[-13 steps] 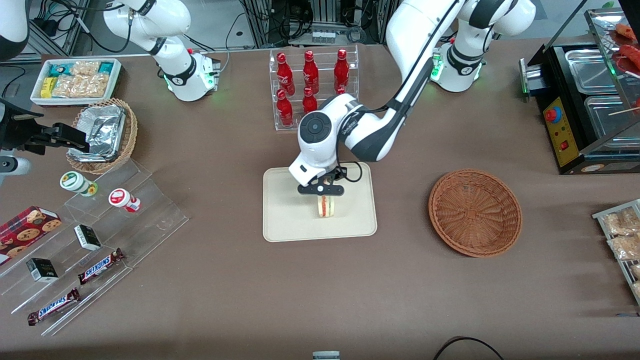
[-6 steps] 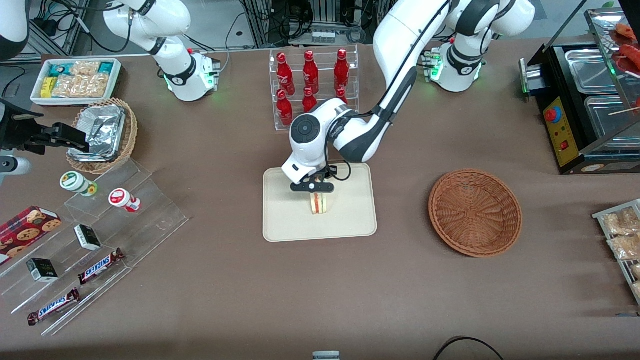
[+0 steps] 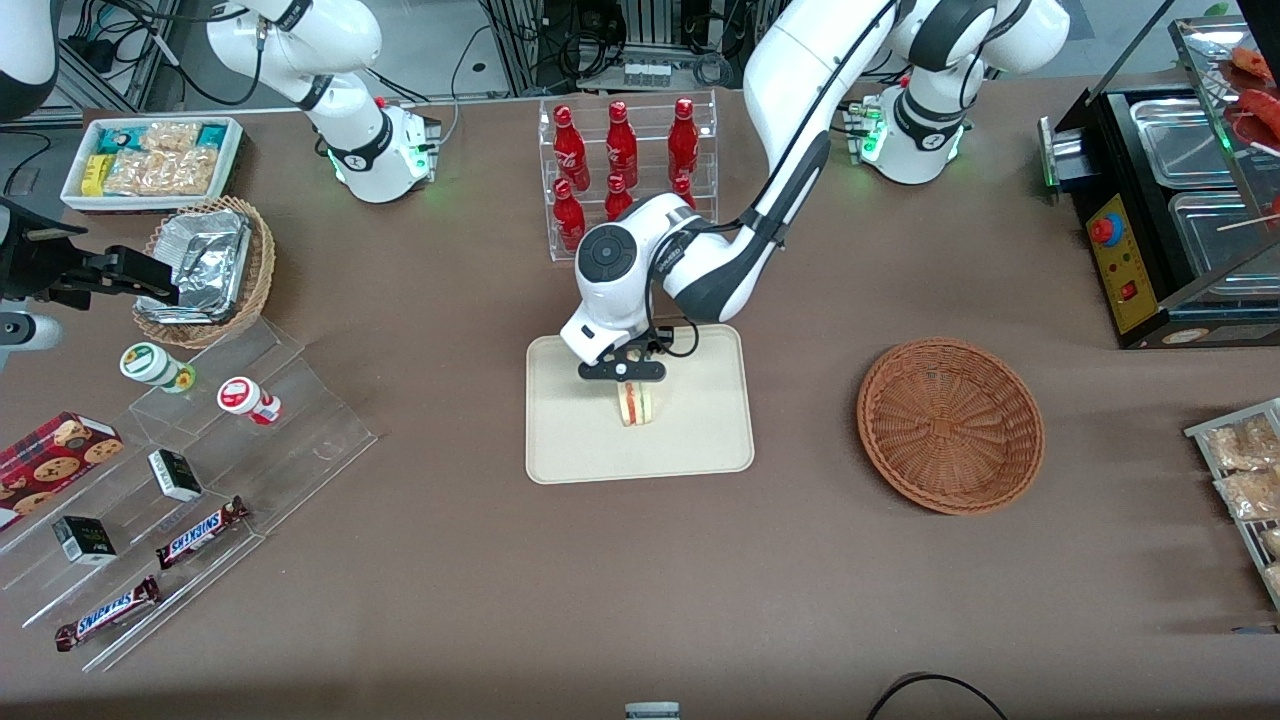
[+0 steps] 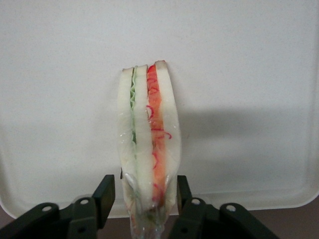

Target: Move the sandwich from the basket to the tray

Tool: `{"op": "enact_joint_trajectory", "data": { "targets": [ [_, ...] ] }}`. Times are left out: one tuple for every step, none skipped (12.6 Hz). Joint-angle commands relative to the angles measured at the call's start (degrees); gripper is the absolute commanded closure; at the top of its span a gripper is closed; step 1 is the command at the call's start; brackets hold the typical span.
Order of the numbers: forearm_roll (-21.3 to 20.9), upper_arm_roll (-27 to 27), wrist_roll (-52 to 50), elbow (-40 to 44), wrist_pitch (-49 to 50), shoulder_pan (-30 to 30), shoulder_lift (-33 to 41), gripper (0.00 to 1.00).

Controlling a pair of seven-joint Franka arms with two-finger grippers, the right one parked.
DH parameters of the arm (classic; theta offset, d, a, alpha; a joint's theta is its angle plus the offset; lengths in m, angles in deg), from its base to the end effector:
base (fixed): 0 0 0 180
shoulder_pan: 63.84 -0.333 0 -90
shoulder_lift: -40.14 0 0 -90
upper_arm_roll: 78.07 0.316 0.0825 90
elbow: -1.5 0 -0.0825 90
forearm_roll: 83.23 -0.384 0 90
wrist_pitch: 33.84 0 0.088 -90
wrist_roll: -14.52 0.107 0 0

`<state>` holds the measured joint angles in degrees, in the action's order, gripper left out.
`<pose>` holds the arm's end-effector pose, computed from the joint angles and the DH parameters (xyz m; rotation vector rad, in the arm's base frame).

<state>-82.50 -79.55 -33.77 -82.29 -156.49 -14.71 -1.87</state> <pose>0.4555 -0.5505 0.2433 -3.1166 0.0423 0.0887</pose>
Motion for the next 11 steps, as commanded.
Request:
{"op": "enact_joint_trajectory", "data": {
  "targets": [
    [0.6, 1.0, -1.1, 0.0, 0.5, 0.5, 1.5, 0.01],
    [0.8, 1.0, -1.1, 0.2, 2.2, 0.4, 2.4, 0.01],
    [0.8, 1.1, -1.1, 0.4, 3.5, 0.3, 3.8, 0.01],
    [0.8, 1.2, -1.2, 0.5, 4.3, -0.9, 5.7, 0.01],
    [0.6, 1.2, -1.2, 0.5, 5.7, -1.7, 7.4, 0.01],
    [0.1, 1.2, -1.0, 0.5, 8.0, -1.8, 8.7, 0.01],
    [0.0, 1.4, -0.9, 0.4, 10.6, -1.9, 10.1, 0.01],
    [0.0, 3.0, -0.9, 0.3, 12.9, -1.8, 12.0, 0.01],
    [0.0, 4.9, -0.4, 0.4, 15.4, -1.8, 14.5, 0.01],
    [-0.1, 6.1, -0.1, -0.1, 18.3, -1.9, 17.2, 0.0],
    [-0.2, 8.1, 0.0, -0.2, 19.5, -1.9, 18.4, 0.01]
  ]
}}
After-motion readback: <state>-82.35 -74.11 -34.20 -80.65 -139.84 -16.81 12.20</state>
